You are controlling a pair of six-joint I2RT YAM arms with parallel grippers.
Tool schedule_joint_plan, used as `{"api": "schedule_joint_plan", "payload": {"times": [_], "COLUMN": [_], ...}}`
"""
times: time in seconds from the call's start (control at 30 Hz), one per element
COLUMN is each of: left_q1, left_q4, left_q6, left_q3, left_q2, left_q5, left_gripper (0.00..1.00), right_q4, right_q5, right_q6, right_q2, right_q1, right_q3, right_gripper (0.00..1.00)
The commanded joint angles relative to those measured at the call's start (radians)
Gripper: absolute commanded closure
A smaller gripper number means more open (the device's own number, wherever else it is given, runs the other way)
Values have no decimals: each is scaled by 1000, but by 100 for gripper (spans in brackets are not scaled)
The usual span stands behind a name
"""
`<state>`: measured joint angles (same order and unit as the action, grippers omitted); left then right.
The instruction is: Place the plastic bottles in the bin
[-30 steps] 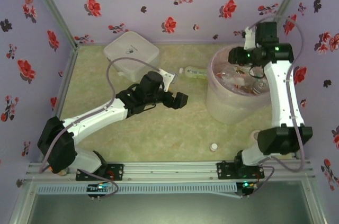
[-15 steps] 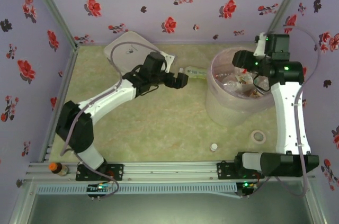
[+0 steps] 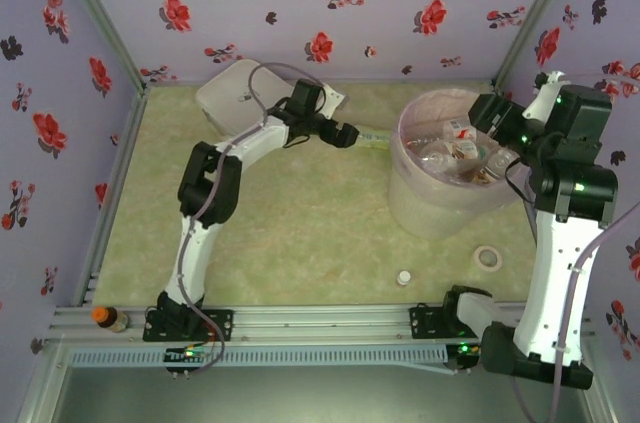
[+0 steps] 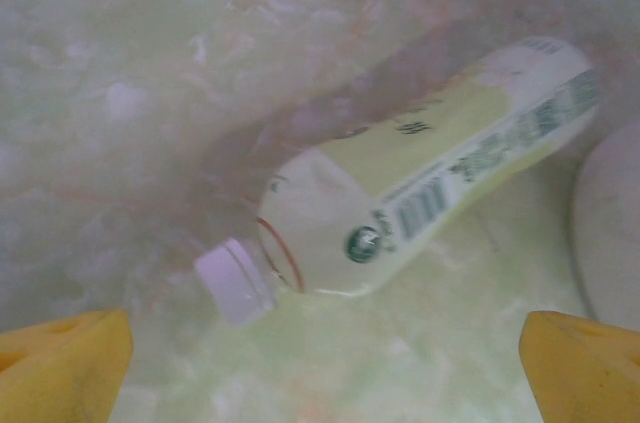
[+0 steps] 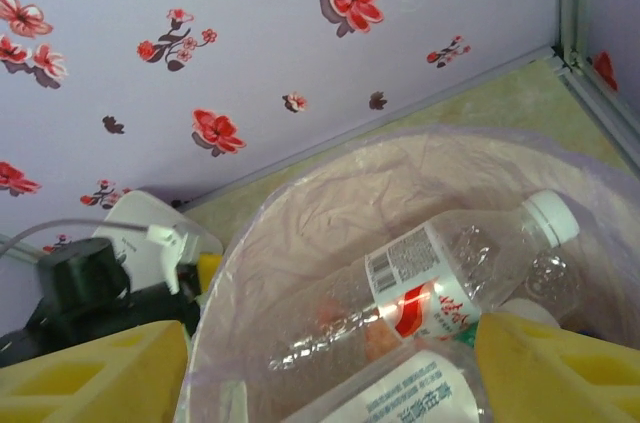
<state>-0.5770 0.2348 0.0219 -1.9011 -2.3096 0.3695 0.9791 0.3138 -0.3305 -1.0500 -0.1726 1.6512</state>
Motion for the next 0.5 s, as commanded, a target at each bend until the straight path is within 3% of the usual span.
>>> {"api": "schedule_joint_plan", "payload": {"times": [0.0,0.37,0.47], "left_q1": [-4,-23,-38], "left_q4": [54,407,477], "left_q6": [-125,-295,-367], "left_q3": [-133,-668,-665], "left_q2": [-79,-404,-399], "left_q5": [52,107,110], "left_gripper": [0,0,3], "right_q4": [57,148,144], "right_q5": [27,6,69], "right_q6": [-4,13,-4], "right_q2": [24,53,59], "right_q1": [-8,-8,-8], "right_q3": [-20,-9,5], "right_gripper": [23,21,20]}}
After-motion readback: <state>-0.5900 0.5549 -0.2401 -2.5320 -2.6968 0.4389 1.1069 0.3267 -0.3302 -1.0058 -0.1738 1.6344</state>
